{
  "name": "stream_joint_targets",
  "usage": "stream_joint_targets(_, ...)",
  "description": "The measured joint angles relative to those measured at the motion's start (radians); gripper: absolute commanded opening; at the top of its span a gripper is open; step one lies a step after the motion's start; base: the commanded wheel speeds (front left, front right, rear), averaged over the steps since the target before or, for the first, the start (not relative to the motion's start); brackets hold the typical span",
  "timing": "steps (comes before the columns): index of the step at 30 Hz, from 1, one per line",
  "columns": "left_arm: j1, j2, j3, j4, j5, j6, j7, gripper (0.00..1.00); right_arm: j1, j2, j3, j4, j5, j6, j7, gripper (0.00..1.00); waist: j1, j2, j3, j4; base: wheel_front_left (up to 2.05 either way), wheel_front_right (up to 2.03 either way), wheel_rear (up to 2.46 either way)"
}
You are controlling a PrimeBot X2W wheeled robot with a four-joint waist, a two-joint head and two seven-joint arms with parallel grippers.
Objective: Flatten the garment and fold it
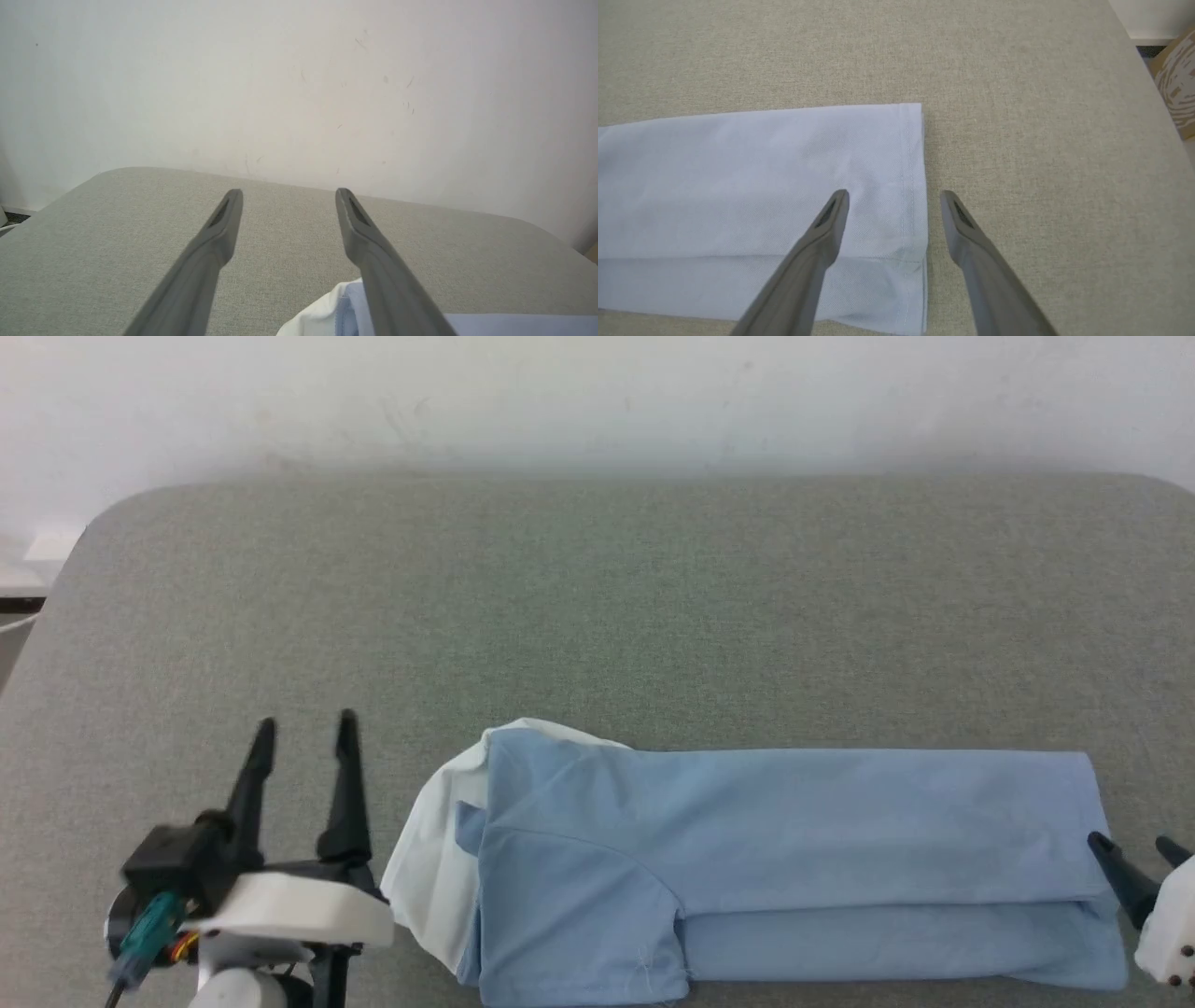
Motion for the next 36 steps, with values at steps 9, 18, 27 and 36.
stream_joint_targets(9,0.116,-0.189,0.232,-0.045,0.270,-0.119,0.000,1.00,-0.007,0.229,-0.209,0.078,-0.195,0.000,0.044,1.00,0.0001,0.0000,0.023,0.020,0.00,0.00,0.00)
stream_joint_targets(18,0.119,-0.272,0.324,-0.035,0.389,-0.230,0.000,1.00,-0.079,0.288,-0.300,0.238,-0.268,-0.001,-0.005,1.00,0.0001,0.0000,0.064,0.048,0.00,0.00,0.00)
stream_joint_targets(27,0.113,-0.315,0.374,-0.016,0.434,-0.286,0.000,1.00,-0.106,0.241,-0.221,0.293,-0.208,-0.010,-0.045,0.00,0.0000,0.0000,0.106,0.066,0.00,0.00,0.00)
stream_joint_targets(36,0.103,-0.335,0.391,0.001,0.452,-0.317,0.000,1.00,-0.111,0.203,-0.158,0.308,-0.178,-0.004,-0.112,0.00,0.0002,0.0000,0.080,0.052,0.00,0.00,0.00)
